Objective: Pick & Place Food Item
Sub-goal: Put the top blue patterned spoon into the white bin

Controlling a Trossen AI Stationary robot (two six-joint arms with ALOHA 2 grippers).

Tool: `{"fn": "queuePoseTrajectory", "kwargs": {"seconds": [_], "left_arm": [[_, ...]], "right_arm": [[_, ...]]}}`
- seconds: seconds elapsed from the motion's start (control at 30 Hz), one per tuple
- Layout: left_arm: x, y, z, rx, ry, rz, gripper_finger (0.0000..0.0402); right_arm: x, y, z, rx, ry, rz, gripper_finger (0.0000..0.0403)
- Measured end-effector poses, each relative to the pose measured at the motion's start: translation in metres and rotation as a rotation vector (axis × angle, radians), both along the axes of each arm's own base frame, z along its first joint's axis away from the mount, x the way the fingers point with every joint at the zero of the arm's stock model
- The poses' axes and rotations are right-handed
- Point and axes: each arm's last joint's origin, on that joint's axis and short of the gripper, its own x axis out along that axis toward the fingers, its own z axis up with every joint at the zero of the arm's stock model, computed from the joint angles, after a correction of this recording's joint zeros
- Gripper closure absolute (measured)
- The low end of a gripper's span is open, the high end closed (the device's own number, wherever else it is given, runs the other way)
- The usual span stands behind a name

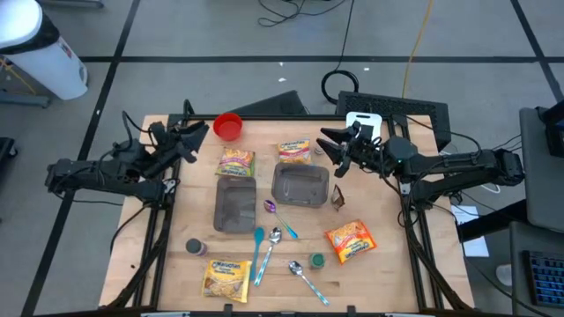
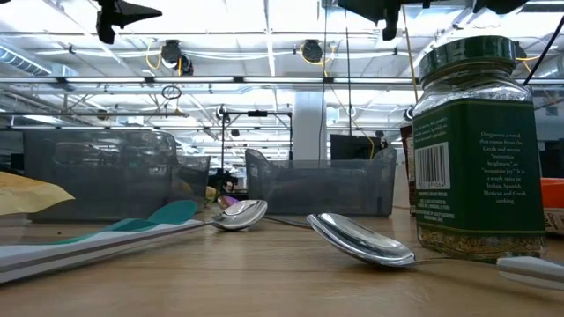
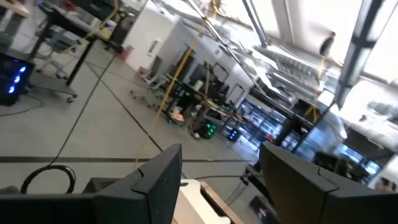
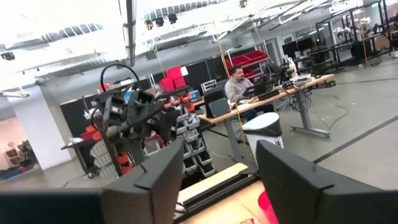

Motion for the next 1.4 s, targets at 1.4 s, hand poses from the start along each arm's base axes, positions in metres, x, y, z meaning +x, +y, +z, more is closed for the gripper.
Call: {"fn": "queuePoseTrajectory", "kwargs": {"seconds": [1.4], "left_arm": [[0.059,-0.003,0.052,0.273,0.469,-0.110,0.0176]], "right_arm": [[0.025,0.002,0.050,-0.122,0.252,0.103,0.0157]]}}
